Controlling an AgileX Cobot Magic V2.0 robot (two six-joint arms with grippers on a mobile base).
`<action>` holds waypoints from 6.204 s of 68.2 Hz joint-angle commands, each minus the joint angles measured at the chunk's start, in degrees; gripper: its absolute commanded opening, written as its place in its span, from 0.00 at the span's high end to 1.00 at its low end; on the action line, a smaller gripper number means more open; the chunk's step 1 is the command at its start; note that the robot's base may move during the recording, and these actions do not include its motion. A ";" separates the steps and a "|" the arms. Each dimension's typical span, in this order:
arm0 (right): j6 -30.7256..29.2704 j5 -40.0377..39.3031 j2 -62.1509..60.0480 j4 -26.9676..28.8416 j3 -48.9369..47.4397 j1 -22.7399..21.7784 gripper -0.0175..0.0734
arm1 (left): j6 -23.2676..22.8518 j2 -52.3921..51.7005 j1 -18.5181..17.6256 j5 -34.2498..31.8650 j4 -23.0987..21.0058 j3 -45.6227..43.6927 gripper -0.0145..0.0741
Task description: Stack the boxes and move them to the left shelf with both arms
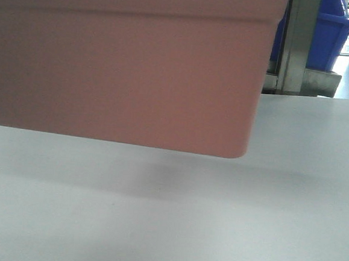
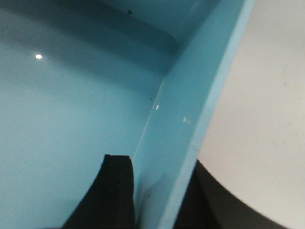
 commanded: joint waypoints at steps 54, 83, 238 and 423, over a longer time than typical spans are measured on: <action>1.07 -12.25 -2.18 3.91 -2.20 1.43 0.77 | -0.30 -2.19 -2.33 -14.50 -3.45 -2.82 0.84; 1.07 -12.25 -2.18 3.91 -2.20 1.43 0.77 | -0.30 -2.19 -2.33 -14.50 -3.45 -2.82 0.84; 1.07 -12.25 -2.18 3.91 -2.20 1.43 0.77 | -0.30 -2.19 -2.33 -14.50 -3.45 -2.82 0.84; 1.07 -12.25 -2.18 3.91 -2.20 1.43 0.77 | -0.30 -2.19 -2.33 -14.50 -3.45 -2.82 0.84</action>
